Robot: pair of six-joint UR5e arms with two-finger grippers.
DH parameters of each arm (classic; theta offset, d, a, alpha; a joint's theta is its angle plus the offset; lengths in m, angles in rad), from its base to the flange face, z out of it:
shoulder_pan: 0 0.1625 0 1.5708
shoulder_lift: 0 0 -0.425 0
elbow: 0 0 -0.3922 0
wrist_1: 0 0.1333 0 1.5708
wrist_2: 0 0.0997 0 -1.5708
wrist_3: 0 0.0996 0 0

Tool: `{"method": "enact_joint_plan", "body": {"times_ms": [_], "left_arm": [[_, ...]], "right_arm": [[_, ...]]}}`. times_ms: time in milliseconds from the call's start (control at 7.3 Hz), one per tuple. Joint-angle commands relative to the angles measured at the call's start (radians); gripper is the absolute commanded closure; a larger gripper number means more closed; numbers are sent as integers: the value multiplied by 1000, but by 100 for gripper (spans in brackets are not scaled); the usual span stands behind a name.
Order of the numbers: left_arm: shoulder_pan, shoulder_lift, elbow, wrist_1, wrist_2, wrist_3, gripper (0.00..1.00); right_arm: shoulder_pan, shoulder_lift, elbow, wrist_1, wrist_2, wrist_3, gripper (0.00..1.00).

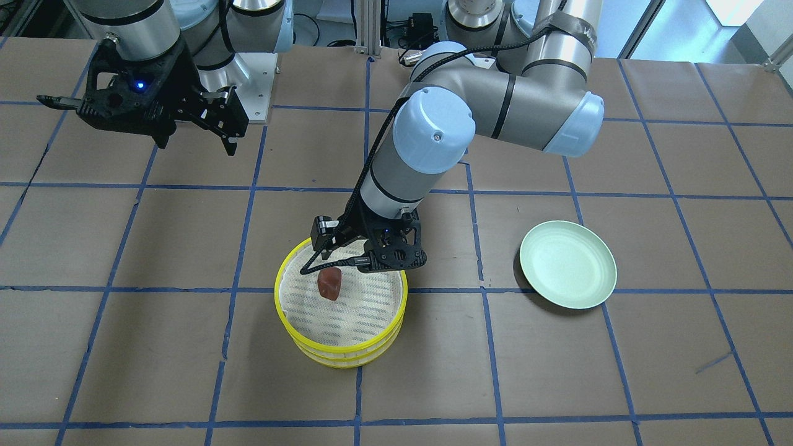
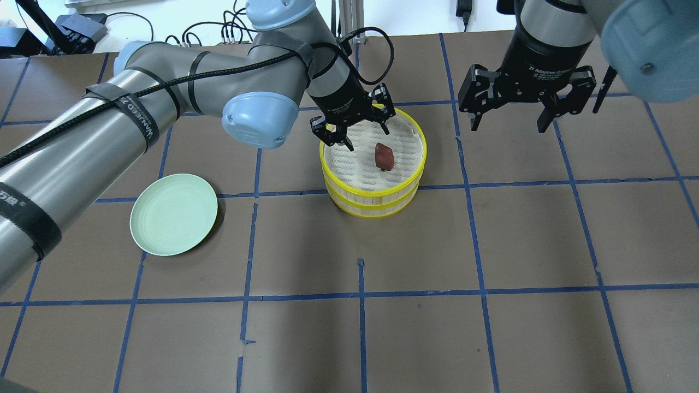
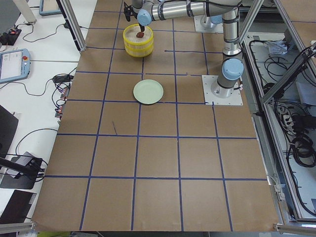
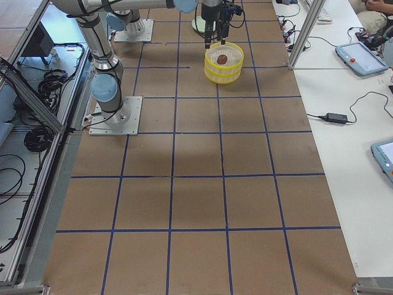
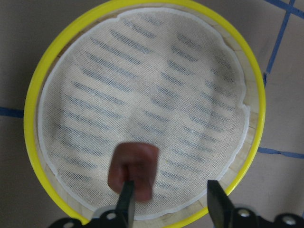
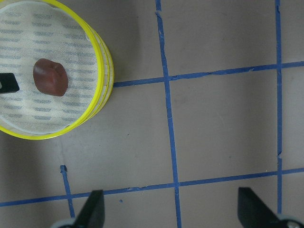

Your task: Stack buns with steamer

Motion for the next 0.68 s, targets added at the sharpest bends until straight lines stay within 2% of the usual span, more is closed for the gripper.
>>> {"method": "enact_joint_plan", "body": {"times_ms": [0, 274, 548], "left_arm": [[33, 74, 16, -118, 195, 86, 11], [137, 213, 16, -302, 259, 303, 8], [203, 353, 13, -489, 415, 475, 8]], "right_arm": [[2, 0, -1, -1, 0, 1, 0], [5, -2, 0, 3, 26, 4, 0], [15, -2, 0, 5, 29, 1, 0]]}}
